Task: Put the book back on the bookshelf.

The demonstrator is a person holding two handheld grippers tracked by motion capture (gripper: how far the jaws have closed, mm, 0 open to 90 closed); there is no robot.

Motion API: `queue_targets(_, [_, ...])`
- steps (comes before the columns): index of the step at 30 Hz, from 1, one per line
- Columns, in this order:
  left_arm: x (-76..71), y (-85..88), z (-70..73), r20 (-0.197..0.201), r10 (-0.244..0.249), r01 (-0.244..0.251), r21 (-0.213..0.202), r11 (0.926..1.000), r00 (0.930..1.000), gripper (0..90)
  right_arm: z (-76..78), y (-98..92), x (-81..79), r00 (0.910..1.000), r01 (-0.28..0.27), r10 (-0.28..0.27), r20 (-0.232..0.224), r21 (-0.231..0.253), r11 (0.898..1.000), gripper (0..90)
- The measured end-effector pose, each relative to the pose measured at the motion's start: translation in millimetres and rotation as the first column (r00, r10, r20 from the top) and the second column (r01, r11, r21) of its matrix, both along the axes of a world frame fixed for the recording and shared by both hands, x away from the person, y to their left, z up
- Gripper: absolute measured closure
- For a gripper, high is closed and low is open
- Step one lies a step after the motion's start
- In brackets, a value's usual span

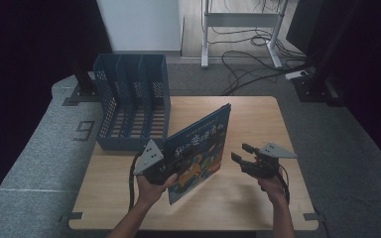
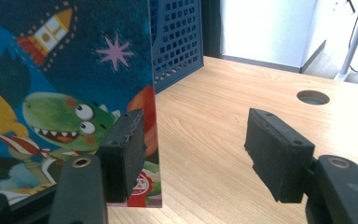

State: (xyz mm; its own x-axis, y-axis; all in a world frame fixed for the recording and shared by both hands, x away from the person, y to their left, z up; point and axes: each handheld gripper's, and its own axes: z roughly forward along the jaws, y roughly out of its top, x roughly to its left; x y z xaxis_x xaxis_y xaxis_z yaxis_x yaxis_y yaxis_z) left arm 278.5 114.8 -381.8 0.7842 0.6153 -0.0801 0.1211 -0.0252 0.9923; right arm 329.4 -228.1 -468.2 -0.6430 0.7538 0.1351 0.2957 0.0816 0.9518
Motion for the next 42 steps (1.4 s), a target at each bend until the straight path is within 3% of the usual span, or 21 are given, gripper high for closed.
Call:
queue_targets(8, [-0.6,9.6,5.5,0.007,0.014,-0.014,0.001,0.9999,0.9999,81.8,-3.7,14.9,-3.1,0.9998,0.008,-0.009,-0.017,-0.025,1.0,36.8])
queue_targets(10, [-0.3,11.8,8.8,0.004,0.019,-0.019,-0.004,0.9998,0.9998,81.8,-5.5,19.4,-7.3,0.9998,0.006,-0.007,-0.021,-0.049,0.999,36.8])
queue_targets(13, [-1.0,14.4,13.4,0.014,0.028,-0.028,-0.01,0.9996,0.9995,81.8,-17.5,22.8,-19.9,0.9993,0.015,-0.017,-0.032,-0.05,0.999,37.5])
queue_targets(17, [0.2,15.9,16.5,0.015,0.034,-0.033,-0.022,0.9992,0.9993,81.8,-40.4,22.2,-38.6,0.9984,0.03,-0.035,-0.045,-0.115,0.993,37.1])
queue_targets(19, [1.7,15.7,16.1,0.008,0.04,-0.04,-0.027,0.9988,0.9992,81.7,-46.8,15.7,-42.6,0.9965,0.049,-0.057,-0.062,-0.118,0.992,37.0])
queue_targets(26, [5.4,13.8,12.9,0.003,0.056,-0.056,0.01,0.9984,0.9984,81.6,-54.1,-3.1,-37.6,0.9892,0.108,-0.114,-0.091,-0.075,0.991,36.9])
queue_targets(31, [7.4,17.5,13.0,-0.005,0.065,-0.065,0.01,0.9978,0.9979,81.7,-67.2,-7.7,-32.9,0.9835,0.126,-0.138,-0.117,-0.103,0.987,36.5])
queue_targets(42, [9.6,26.4,18.5,-0.004,0.082,-0.082,0.001,0.9966,0.9966,81.9,-77.4,-10.9,-29.7,0.9756,0.144,-0.164,-0.146,-0.141,0.98,36.6])
